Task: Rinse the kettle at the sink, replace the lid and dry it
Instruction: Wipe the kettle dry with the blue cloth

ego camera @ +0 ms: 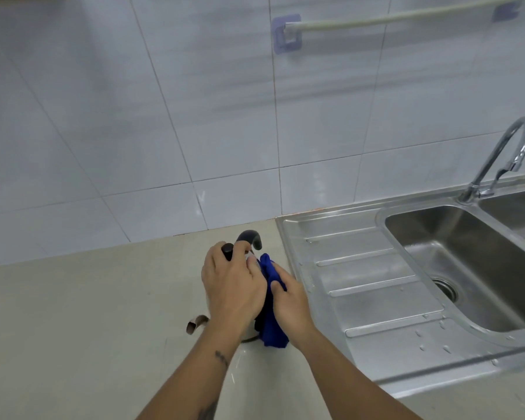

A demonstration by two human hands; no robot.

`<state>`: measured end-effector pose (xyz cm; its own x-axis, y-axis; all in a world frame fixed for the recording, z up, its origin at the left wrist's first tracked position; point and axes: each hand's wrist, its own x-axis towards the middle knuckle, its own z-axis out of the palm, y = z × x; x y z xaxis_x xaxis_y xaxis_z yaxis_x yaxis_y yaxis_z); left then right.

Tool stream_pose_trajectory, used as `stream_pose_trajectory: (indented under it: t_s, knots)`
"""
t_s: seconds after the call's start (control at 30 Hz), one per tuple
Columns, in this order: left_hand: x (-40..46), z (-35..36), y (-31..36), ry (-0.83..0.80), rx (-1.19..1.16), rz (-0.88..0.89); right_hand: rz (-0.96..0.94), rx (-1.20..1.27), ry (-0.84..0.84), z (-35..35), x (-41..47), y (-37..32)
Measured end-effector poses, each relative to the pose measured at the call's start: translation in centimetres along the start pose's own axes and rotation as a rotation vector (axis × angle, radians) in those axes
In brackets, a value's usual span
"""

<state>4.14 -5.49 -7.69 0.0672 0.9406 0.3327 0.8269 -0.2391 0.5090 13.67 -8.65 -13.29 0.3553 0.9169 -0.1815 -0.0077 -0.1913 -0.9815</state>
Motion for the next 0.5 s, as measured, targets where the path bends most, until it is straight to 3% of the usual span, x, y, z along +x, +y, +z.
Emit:
stream_pose_trajectory:
  t_s: [0.13,0.3,0.5]
  knots:
    - [-0.2,1.5,-0.9,0.179,-0.1,0.048,-0.042,-0.031,-0.052,-0.6,-0.1,-1.0]
    - [0.4,1.3,-2.2,0.18,-0.219,0.126,-0.161,-0.1,-0.009,0.2,0.7,-1.5]
    - [1.3,0.5,-3.6,0.113,-0.282,0.2,0.074,-0.076,-0.1,0.2,2.5,3.8]
